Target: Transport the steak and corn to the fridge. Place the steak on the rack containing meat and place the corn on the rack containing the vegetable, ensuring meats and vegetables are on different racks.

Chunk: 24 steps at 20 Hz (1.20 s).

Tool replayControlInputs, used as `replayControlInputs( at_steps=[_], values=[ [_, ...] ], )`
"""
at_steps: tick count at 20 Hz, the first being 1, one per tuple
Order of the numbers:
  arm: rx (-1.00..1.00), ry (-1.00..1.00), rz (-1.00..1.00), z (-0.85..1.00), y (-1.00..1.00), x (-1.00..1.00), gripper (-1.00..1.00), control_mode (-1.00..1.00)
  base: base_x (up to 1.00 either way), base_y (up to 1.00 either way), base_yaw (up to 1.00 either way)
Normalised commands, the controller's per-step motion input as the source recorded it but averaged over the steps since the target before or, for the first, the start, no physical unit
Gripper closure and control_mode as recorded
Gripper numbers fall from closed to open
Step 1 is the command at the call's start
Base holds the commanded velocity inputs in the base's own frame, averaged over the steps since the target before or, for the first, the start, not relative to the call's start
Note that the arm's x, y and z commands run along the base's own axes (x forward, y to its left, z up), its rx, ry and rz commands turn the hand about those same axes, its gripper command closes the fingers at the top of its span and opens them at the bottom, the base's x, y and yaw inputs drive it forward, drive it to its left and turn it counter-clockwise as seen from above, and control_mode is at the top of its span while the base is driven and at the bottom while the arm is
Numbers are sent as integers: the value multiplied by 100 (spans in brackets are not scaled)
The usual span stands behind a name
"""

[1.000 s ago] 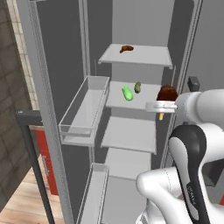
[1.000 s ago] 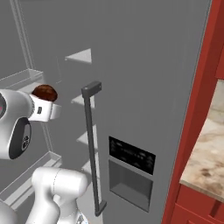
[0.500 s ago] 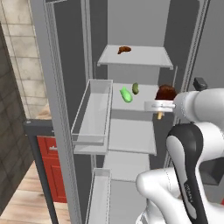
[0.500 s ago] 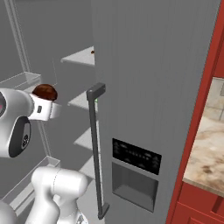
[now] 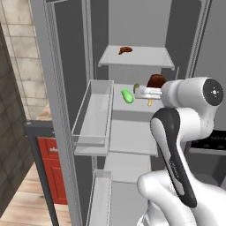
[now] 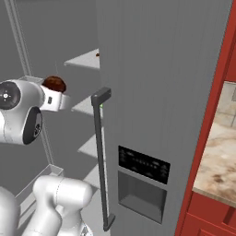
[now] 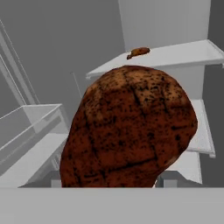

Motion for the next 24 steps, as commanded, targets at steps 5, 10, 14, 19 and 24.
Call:
replayControlInputs(
  at_steps=[5, 10, 14, 19, 24],
  values=[
    [0, 0, 0, 24, -23, 26, 100, -100, 0, 0, 0],
    [-3, 0, -5, 37, -2, 23, 100, -100, 0, 0, 0],
    [0, -4, -13, 55, -2, 26, 100, -100, 0, 0, 0],
    [0, -3, -13, 38, -2, 33, 100, -100, 0, 0, 0],
    [0, 0, -4, 11, -18, 38, 100, -100, 0, 0, 0]
  ],
)
